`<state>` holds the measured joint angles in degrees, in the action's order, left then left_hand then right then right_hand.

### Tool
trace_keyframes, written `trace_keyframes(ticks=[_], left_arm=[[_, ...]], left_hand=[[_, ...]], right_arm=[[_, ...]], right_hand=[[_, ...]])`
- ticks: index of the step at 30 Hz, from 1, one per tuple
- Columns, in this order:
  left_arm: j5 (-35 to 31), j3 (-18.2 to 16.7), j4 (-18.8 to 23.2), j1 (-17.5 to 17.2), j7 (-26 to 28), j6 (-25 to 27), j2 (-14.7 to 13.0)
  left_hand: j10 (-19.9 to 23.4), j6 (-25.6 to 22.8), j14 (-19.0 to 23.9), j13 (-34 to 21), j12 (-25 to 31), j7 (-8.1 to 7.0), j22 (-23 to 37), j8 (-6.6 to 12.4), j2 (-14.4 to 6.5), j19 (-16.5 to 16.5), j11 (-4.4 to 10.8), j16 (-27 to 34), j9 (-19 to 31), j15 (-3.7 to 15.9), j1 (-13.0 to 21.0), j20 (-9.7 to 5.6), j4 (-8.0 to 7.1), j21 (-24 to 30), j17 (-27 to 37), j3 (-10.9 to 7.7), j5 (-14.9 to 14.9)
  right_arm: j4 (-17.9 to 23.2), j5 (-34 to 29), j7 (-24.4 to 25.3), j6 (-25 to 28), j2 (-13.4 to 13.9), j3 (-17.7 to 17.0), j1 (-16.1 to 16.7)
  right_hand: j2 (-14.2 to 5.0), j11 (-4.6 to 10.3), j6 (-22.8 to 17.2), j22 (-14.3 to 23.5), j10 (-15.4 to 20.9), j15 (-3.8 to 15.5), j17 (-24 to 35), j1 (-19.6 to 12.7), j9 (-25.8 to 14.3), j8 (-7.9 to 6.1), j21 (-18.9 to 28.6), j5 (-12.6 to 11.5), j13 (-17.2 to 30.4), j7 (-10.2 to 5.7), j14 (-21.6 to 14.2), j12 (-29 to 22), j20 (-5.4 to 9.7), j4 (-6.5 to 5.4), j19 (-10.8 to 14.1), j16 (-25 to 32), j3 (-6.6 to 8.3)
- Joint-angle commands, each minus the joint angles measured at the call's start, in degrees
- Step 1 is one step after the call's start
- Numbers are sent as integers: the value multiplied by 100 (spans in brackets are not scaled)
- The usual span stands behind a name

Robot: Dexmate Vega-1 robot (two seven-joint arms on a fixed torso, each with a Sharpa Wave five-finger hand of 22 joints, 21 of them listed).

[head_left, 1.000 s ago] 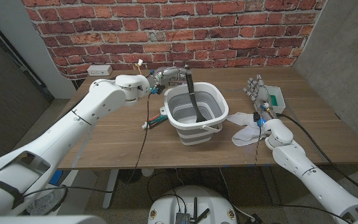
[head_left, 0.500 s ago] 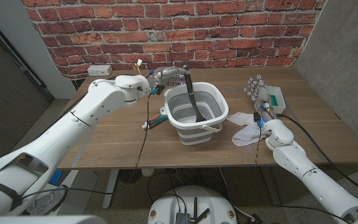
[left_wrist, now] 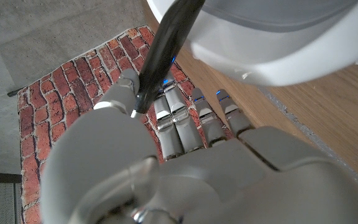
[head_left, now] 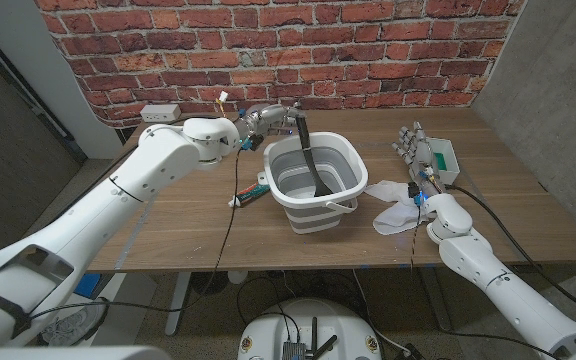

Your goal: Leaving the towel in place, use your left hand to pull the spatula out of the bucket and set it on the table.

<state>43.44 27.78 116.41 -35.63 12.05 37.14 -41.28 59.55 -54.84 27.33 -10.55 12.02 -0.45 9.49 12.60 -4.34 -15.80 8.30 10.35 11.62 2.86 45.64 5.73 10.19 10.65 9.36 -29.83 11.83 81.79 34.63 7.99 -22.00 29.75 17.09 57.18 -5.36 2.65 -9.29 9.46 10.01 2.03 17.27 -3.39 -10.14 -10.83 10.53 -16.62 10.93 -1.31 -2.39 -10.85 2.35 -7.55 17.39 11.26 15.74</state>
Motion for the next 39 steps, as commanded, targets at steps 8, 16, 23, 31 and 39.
trace_keyframes(ticks=[8, 16, 23, 31, 39], left_arm=[[-45, -64, 182, 43, 37, 10, -27], [35, -167, 203, 63, 67, 19, -22], [157, -258, 207, 89, 102, 55, -4], [280, -303, 175, 116, 44, 9, -5], [381, -312, 172, 220, -81, 8, -37]], left_hand=[[350, -117, 54, -35, 15, 123, 12, 8, -529, -57, 224, -16, 23, 446, 408, -3, -87, 19, -5, -126, -33], [373, -124, 78, -37, 12, 150, 11, 3, -552, -72, 230, -14, 34, 473, 400, -4, -85, 22, -3, -149, -47], [395, -127, 109, -39, 13, 167, 11, -1, -567, -93, 232, -8, 42, 477, 390, -21, -89, 28, -1, -168, -54], [399, -129, 123, -40, 5, 186, 10, -7, -556, -111, 229, -15, 51, 472, 378, -28, -80, 30, -4, -184, -63], [394, -125, 134, -41, -4, 191, 11, -13, -555, -115, 223, -16, 59, 471, 377, -26, -70, 28, -3, -196, -70]], right_arm=[[-21, -43, 36, -89, -45, 11, 28], [-28, -56, 41, -111, -55, 11, 22], [-24, -64, 43, -113, -50, 8, 16], [-17, -68, 40, -129, -51, 4, 15], [62, -56, 41, -91, -6, -10, 66]], right_hand=[[-165, -20, -30, 10, 64, 55, -4, 36, -10, -20, 19, -32, 17, 11, -10, -32, 70, -11, -8, 63, 45], [-164, -26, -35, 10, 60, 53, -12, 41, -10, -21, 18, -33, 17, 4, -6, -30, 66, -13, -11, 64, 51], [-161, -22, -40, 10, 61, 62, -19, 48, -10, -21, 16, -33, 17, 9, -2, -31, 63, -16, -15, 66, 55], [-159, -26, -44, 10, 62, 63, -29, 53, -10, -20, 18, -34, 17, 12, -1, -31, 65, -17, -12, 68, 61], [-158, -28, -49, 10, 59, 64, -36, 58, -10, -20, 16, -34, 17, 8, -3, -30, 65, -19, -17, 71, 68]])
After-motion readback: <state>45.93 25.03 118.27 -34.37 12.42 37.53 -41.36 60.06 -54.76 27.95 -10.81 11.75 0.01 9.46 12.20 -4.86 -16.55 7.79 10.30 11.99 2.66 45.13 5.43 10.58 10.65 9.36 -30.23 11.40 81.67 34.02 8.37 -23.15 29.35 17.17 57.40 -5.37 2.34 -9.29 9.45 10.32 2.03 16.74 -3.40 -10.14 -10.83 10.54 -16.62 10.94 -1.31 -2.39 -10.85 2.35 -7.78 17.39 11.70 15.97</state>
